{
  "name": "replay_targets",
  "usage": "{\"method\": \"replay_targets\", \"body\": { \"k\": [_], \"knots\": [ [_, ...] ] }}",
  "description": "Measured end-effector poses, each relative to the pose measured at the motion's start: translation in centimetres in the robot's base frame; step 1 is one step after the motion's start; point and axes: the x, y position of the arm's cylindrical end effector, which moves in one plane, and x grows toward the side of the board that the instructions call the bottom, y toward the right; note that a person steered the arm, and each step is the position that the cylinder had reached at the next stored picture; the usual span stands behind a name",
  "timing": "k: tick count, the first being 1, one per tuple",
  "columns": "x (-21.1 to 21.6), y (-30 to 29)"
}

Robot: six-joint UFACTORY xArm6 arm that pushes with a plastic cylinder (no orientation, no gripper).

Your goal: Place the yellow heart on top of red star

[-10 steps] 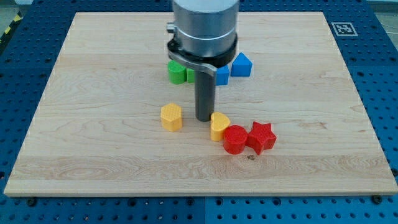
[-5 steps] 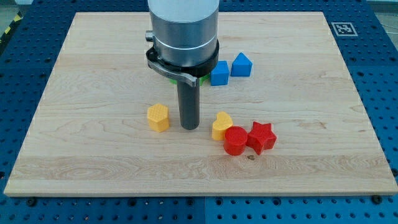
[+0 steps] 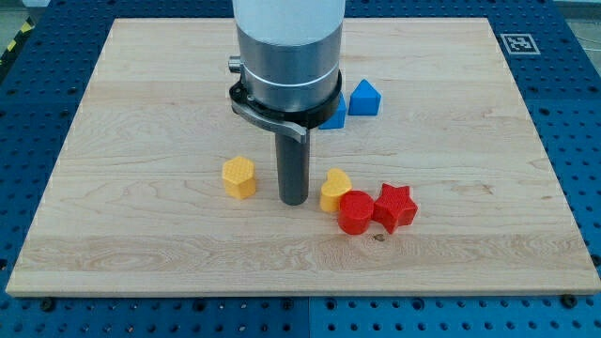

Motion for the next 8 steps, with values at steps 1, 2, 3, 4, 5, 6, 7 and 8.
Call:
{"method": "replay_targets", "body": {
  "k": [1, 2, 3, 4, 5, 6, 7, 8],
  "knots": [
    [0.0, 1.1],
    [0.1, 1.1],
    [1.1, 1.1],
    [1.1, 2.4],
    [0.8, 3.8],
    [0.6, 5.4],
    [-0.6, 5.7],
    [-1.6, 5.5]
  ]
}}
